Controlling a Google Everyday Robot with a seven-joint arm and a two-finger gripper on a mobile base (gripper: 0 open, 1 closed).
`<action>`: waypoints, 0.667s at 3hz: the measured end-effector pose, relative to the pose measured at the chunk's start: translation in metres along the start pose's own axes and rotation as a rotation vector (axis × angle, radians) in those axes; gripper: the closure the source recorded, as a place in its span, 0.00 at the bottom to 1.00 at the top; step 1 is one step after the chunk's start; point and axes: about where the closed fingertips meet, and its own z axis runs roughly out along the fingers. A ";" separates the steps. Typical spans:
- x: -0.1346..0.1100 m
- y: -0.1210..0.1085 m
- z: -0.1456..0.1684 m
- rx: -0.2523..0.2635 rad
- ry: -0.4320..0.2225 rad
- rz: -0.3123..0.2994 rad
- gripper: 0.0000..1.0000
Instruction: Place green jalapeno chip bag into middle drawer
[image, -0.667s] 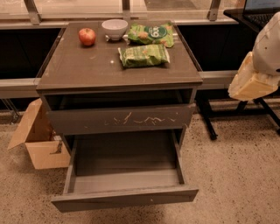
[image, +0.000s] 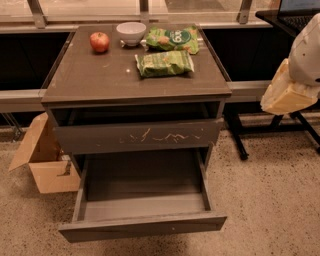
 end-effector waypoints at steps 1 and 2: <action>-0.007 -0.011 0.007 0.005 -0.050 -0.003 0.70; -0.021 -0.032 0.029 -0.015 -0.129 -0.016 0.47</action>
Offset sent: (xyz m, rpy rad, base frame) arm 0.0784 0.0266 -0.0340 0.2124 -0.0120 0.0939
